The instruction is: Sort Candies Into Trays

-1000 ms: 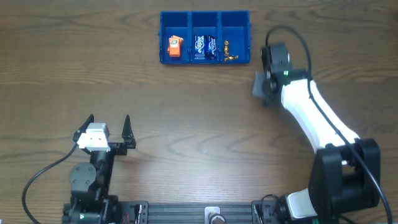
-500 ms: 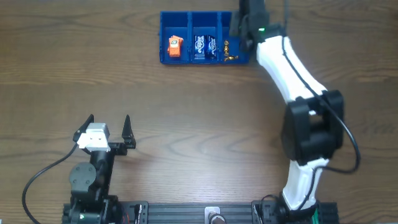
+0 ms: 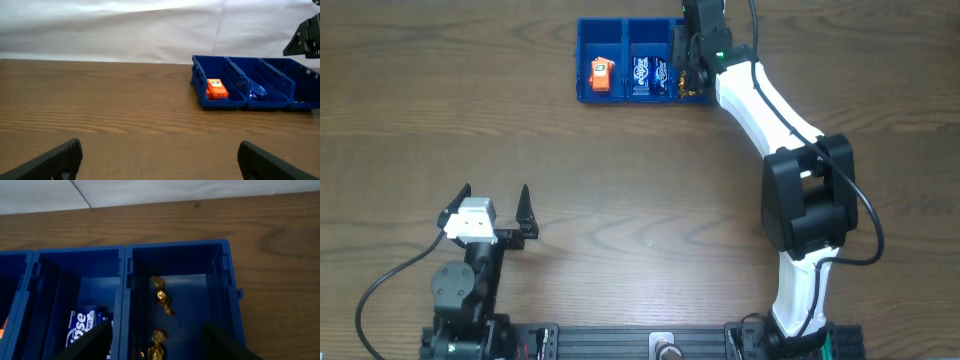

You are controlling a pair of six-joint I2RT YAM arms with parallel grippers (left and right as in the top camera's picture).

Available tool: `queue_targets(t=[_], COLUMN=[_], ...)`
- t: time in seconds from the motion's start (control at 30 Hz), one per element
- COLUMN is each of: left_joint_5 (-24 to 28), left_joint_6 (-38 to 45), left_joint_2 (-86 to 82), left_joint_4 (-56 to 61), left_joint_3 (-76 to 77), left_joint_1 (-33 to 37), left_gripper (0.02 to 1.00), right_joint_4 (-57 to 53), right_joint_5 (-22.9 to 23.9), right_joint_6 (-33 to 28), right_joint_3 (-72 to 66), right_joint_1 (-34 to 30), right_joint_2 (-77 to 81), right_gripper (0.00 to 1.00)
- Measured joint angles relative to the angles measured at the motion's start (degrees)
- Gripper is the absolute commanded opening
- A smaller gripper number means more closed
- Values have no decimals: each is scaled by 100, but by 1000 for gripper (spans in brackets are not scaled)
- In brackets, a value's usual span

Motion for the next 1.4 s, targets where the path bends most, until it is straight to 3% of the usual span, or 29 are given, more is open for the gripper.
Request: queue_targets(t=[0.2,0.27,0.53,0.83,1.07,1.4], left_joint_5=[2,0,2,0,2,0], left_joint_6=[2,2,2,2,2,0], left_joint_2=[0,0,2,0,0,0], left_joint_4=[2,4,0,0,0,-2], left_joint_3=[0,0,0,0,0,0], left_joint_1=[0,0,0,0,0,0], left_gripper=[998,998,998,996,998,998], right_joint_4=[-68,17,376,787,1244,1589], right_joint_5=[334,463,680,175,-192,-732], right_joint_6=[-385,-605,-1080,-870,-691,-1067], right_joint_3=[-669,-1233,-4839,-8098,-8843,-9451], right_joint_1=[26,4,-804,-857,-1322,-1631], right_joint_2=[-916,-2028,-6046,-9348,-10622,-12004], right_gripper=[827,1000,998,998,998,998])
